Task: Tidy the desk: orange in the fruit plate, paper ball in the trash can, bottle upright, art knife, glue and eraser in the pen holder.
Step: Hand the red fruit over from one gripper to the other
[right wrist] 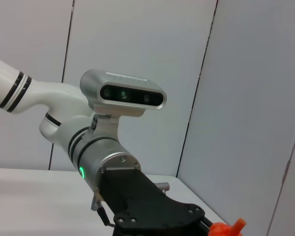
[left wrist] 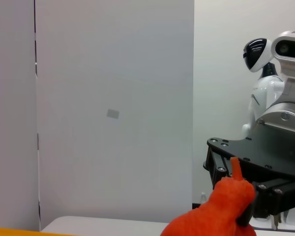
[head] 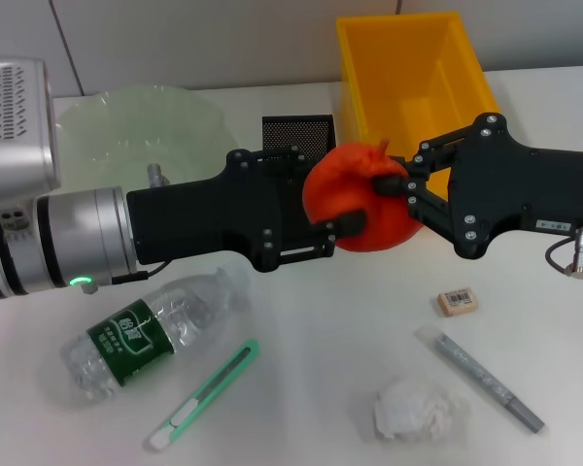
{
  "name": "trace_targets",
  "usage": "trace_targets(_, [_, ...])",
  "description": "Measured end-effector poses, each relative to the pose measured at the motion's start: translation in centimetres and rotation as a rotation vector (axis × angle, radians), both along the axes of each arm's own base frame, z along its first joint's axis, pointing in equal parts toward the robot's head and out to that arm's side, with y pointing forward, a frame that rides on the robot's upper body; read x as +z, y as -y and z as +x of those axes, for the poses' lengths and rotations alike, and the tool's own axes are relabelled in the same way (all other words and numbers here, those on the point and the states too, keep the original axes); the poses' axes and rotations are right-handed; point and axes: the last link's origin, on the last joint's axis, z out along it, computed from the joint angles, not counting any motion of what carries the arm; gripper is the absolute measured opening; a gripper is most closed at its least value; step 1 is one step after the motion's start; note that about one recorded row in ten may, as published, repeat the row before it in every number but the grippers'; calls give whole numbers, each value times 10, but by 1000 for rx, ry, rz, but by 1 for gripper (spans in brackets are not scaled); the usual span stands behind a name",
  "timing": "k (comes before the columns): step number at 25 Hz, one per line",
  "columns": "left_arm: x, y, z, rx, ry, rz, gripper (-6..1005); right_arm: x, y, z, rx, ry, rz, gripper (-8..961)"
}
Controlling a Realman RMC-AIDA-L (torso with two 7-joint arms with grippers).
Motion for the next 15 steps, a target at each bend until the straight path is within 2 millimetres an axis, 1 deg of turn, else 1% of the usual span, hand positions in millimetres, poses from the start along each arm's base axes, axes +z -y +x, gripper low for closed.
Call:
trace_targets(2, [0, 0, 1, -10, -7, 1, 725, 0, 0, 0, 3, 1, 1, 38])
trace_targets(10, [-2, 1, 2, -29, -17, 1, 503, 0, 0, -1, 8, 3, 3, 39])
trace_targets(15, [-3, 1, 2, -27, -22, 3, 389, 1, -1, 0, 7, 2, 8, 38])
